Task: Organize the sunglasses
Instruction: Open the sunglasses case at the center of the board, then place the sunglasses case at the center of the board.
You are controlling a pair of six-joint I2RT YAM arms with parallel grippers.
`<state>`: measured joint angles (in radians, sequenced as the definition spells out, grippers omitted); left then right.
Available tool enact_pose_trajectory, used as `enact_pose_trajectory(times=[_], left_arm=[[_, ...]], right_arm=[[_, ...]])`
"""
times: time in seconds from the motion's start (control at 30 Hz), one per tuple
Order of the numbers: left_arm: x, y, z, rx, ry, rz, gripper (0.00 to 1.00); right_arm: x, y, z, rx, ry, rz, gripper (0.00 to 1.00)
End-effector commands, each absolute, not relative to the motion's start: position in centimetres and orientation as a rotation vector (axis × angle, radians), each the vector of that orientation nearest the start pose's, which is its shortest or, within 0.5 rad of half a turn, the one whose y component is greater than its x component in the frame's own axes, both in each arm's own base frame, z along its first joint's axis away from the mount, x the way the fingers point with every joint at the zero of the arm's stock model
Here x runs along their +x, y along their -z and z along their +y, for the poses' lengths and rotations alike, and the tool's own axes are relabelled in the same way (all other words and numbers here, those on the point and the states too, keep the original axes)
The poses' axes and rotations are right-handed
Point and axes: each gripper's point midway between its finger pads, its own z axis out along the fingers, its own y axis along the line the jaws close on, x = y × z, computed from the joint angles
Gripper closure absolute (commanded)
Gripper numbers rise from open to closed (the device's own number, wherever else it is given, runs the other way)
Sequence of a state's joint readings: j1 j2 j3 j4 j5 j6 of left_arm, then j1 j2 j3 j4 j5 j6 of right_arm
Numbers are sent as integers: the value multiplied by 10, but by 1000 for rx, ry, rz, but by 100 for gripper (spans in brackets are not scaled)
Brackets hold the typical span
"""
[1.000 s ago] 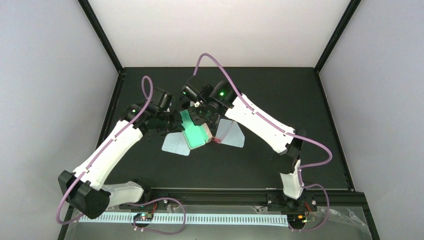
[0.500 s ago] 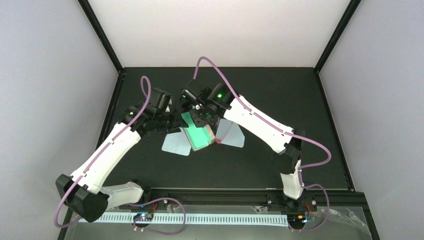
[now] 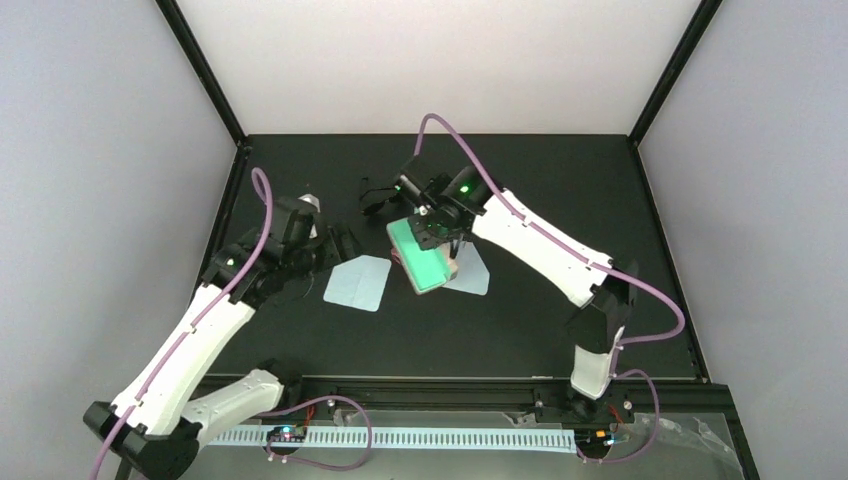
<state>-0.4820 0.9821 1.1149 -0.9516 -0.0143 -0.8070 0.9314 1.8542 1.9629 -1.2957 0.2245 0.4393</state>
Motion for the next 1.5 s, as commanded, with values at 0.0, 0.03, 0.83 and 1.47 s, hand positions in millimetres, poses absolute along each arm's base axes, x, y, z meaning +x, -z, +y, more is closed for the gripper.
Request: enact_pose_trajectory(times=[0.0,0.03,0.83,1.47], left_arm=[[241,-250,-94,-299,381,2356,2],[238,-251,-91,-269,365,2344,1],[222,-223,-60,-88,187,2185,1],[217,-229,-50,-117,181,2113,1]], right_arm=[[308,-250,295,-606,-97,2507,99],[314,-249,288,-606,-77,2492,99],[416,-183,190,-643,287,2329,99],[415,-84,135,-662,249,2617,99]])
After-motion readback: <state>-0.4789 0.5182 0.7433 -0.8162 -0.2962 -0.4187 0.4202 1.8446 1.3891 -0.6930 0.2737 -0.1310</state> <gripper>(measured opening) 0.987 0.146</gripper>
